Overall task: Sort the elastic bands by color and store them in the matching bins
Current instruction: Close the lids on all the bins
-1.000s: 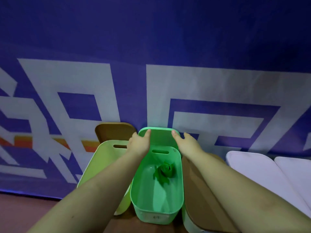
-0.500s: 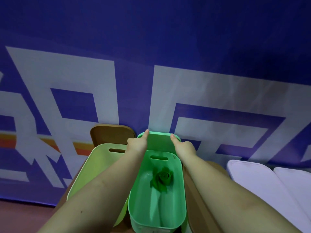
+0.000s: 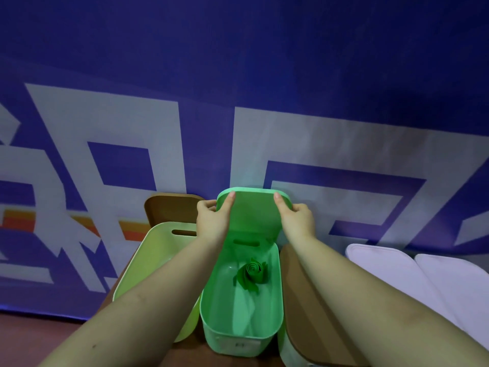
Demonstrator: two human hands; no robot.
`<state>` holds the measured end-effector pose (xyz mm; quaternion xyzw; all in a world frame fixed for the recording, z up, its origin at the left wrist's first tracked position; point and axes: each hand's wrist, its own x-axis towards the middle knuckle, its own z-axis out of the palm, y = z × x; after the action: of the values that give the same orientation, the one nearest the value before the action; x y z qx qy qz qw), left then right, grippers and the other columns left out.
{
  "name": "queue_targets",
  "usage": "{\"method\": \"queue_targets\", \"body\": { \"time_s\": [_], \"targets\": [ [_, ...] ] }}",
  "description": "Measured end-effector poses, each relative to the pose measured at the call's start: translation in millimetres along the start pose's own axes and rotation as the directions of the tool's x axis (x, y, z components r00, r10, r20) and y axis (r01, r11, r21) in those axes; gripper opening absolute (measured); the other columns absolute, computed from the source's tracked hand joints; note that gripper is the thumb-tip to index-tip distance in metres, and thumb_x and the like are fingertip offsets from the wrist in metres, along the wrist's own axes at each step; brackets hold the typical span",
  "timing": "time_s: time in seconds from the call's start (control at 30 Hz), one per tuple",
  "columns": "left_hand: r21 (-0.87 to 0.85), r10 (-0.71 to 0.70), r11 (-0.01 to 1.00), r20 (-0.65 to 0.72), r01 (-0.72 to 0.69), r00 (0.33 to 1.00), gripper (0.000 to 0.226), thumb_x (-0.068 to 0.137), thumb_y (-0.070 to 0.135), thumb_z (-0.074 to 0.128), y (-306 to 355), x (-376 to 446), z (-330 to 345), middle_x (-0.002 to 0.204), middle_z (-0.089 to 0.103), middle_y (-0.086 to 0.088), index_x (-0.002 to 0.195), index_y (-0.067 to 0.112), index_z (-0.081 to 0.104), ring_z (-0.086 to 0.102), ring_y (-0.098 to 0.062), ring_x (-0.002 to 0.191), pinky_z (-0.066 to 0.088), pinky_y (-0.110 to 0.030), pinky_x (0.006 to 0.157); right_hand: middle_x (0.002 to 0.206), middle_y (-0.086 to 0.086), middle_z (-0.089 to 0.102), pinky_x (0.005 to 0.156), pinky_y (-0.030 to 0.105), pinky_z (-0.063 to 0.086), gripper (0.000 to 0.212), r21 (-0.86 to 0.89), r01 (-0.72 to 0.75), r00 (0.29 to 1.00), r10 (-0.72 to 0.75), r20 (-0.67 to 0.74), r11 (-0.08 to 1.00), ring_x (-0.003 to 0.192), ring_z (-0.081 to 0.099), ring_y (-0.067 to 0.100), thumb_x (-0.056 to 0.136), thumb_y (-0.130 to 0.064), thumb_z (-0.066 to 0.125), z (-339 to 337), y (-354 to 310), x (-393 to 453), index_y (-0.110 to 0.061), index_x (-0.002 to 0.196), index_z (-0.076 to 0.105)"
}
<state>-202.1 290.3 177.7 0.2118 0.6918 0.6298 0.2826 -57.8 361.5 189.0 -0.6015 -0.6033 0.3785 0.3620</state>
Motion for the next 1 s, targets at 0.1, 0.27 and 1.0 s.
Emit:
{"method": "queue_targets", "body": {
  "time_s": [0.1,0.27,1.0],
  "targets": [
    [-0.02,0.042,0.999,-0.007,-0.042,0.999,0.065,0.081,0.056,0.062,16,-16,-4,0.116,0.049,-0.002,0.124,0.011,0.042,0.048,-0.017,0.101,0.037,-0.03,0.085,0.09,0.003,0.061,0.073,0.033,0.045,0.061,0.023,0.034,0.999,-0.033,-0.025,0.999,0.086,0.058,0.023,0.081,-0.066,0.054,-12,-11,-10,-0.01,0.102,0.055],
    [-0.051,0.071,0.996,-0.019,-0.072,0.997,0.063,0.077,0.059,0.064,39,-44,-16,0.109,0.049,-0.001,0.114,0.015,0.038,0.05,-0.017,0.099,0.041,-0.032,0.085,0.086,0.0,0.06,0.058,0.029,0.037,0.063,0.086,0.088,0.996,-0.086,-0.015,0.992,0.076,0.056,0.015,0.075,-0.072,0.055,-31,-32,-32,-0.012,0.096,0.054],
    [0.075,0.136,0.981,0.39,-0.178,0.911,0.091,0.066,0.036,0.079,-39,-88,-78,0.14,0.044,-0.003,0.141,0.023,0.03,0.037,-0.019,0.133,0.029,-0.039,0.114,0.12,-0.015,0.051,0.096,0.031,0.042,0.088,0.03,0.166,0.969,-0.168,0.18,0.986,0.114,0.052,0.009,0.054,-0.067,0.076,-51,63,-103,-0.031,0.124,0.038]
  ]
}}
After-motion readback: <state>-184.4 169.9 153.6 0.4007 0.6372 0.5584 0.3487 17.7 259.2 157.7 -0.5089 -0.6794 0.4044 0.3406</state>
